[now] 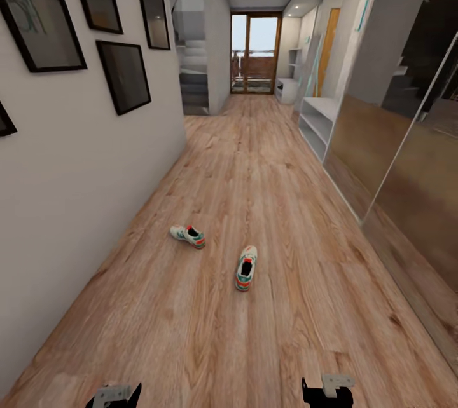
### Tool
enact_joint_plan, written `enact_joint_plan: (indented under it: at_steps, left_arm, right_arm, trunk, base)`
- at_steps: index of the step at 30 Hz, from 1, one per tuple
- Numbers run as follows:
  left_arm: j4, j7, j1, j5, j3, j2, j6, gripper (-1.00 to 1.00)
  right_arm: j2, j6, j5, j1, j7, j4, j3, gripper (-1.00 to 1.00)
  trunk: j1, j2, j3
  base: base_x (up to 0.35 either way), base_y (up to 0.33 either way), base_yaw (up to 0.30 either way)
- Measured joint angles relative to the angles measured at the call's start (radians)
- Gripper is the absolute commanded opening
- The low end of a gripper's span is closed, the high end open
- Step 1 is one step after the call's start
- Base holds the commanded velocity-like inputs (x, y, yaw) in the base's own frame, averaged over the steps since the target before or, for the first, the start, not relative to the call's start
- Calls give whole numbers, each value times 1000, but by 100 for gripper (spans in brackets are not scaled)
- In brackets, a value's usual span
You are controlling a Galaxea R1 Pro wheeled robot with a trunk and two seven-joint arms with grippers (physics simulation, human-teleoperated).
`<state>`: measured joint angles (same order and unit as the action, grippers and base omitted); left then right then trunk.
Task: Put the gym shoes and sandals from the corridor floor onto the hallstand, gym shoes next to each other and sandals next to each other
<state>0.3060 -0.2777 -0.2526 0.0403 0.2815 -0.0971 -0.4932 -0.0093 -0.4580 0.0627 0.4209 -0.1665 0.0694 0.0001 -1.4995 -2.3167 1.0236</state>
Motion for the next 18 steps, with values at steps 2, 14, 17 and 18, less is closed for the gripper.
enact_joint_plan:
  at_steps: [2, 14, 17, 18]
  left_arm:
    - [0, 0, 0, 0, 0, 0, 0, 100]
    - [0, 0, 0, 0, 0, 0, 0, 100]
    - [0, 0, 0, 0, 0, 0, 0, 100]
    - [0, 0, 0, 0, 0, 0, 0, 100]
  right_arm:
    - [0, 0, 0, 0, 0, 0, 0, 100]
    - [0, 0, 0, 0, -1, 1, 1, 100]
    - [1, 0, 0, 0, -1, 1, 1, 100]
    - [1, 0, 0, 0, -1, 1, 1, 100]
  trunk:
    - [0, 0, 0]
    - [0, 0, 0]
    - [0, 0, 0]
    - [0, 0, 0]
  base:
    - [240, 225, -300]
    - [240, 226, -300]
    - [241, 227, -300]
    - [241, 227, -300]
